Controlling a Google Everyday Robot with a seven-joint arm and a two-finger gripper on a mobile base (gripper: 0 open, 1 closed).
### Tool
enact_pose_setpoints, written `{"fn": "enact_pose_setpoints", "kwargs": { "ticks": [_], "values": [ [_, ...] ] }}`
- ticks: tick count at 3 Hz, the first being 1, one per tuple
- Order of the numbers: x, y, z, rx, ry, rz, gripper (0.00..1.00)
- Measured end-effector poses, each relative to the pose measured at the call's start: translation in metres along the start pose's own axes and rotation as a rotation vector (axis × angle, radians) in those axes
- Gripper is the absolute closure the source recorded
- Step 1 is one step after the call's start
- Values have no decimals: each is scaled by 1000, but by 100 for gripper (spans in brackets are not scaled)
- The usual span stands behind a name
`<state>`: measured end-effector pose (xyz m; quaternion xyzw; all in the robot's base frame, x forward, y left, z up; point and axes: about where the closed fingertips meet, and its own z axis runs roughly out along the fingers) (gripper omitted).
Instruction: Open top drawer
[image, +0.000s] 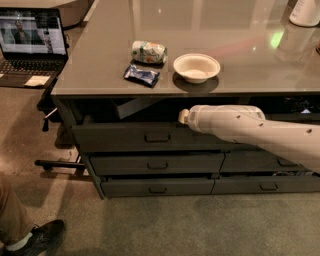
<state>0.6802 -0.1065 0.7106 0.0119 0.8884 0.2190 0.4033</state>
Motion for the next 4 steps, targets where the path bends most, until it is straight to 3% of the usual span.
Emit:
{"fn": "enact_pose_setpoints", "kwargs": {
  "ticks": [2,3,4],
  "values": [
    [8,5,42,-23,47,30,100],
    [6,5,42,-24,47,30,100],
    [15,8,57,-44,88,7,100]
  ]
}}
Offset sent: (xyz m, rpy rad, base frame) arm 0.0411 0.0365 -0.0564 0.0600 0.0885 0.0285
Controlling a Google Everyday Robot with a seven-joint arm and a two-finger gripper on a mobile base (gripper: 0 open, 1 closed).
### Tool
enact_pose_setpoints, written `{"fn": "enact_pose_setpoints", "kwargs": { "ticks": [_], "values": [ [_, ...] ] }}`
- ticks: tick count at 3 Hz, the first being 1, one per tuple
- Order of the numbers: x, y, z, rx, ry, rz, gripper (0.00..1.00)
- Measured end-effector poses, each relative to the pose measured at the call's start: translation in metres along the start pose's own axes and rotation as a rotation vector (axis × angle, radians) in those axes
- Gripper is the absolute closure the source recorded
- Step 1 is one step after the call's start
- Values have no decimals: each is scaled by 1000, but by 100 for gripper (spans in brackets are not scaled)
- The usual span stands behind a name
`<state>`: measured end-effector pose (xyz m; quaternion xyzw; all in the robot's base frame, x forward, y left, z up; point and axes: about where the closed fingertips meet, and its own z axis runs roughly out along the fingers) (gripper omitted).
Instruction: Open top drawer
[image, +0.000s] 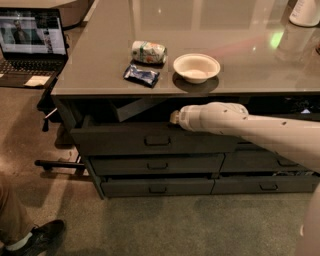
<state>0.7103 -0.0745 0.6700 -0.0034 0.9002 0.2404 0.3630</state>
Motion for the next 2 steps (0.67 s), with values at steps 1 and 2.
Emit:
{"fn": "enact_pose_setpoints", "kwargs": {
  "ticks": [1,2],
  "values": [
    [-2,1,0,-1,2,-1,100],
    [0,1,-3,-4,32,-27,100]
  ]
}}
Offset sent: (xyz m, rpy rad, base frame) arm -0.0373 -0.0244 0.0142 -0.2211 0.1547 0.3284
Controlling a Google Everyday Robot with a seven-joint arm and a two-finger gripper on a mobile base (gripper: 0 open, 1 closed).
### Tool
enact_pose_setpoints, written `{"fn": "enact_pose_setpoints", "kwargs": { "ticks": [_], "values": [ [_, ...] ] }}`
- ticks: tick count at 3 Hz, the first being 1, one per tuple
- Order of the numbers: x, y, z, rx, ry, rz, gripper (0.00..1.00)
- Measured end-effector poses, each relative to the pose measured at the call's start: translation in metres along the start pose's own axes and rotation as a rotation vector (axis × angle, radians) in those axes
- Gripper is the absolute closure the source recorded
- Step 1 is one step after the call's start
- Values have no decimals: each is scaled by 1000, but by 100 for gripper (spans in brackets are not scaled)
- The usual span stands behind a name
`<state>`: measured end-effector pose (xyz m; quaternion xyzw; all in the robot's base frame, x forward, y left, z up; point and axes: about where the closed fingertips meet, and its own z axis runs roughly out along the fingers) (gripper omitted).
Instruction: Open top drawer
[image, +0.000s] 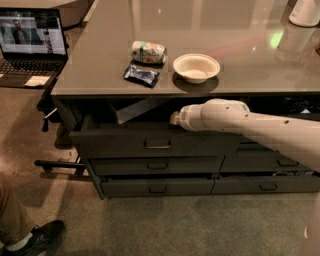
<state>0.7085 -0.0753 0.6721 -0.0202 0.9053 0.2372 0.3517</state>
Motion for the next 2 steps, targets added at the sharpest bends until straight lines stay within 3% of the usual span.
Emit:
{"fn": "enact_pose_setpoints", "kwargs": {
  "ticks": [1,2],
  "values": [
    [-14,3,-19,-25,61,-107,100],
    [-17,5,-28,-37,96,-175,100]
  ]
}}
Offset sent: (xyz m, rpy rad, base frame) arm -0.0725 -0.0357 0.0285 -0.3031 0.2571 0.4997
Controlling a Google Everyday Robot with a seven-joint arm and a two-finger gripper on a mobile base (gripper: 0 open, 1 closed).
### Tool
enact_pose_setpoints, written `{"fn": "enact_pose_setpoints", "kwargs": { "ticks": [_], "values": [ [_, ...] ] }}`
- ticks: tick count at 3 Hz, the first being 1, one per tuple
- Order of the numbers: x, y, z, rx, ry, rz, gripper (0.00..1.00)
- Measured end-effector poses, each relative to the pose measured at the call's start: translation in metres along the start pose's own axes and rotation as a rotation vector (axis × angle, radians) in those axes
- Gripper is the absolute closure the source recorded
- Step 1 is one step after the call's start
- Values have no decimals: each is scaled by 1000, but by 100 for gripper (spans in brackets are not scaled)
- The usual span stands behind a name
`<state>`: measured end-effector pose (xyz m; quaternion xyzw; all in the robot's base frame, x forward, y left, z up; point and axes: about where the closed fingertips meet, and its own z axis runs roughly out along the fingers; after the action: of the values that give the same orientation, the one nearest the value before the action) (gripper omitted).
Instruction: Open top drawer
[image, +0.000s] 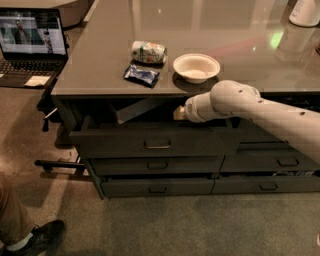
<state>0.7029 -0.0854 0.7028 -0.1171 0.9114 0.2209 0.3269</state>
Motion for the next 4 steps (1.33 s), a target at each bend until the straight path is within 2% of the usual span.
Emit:
{"fn": "enact_pose_setpoints", "kwargs": {
  "ticks": [1,2,3,4],
  "values": [
    [12,2,-5,-13,71,-33,100],
    [44,8,-14,-46,234,-95,100],
    [44,8,-14,-47,234,-95,100],
    [51,11,-14,-70,245,-116,100]
  ]
}}
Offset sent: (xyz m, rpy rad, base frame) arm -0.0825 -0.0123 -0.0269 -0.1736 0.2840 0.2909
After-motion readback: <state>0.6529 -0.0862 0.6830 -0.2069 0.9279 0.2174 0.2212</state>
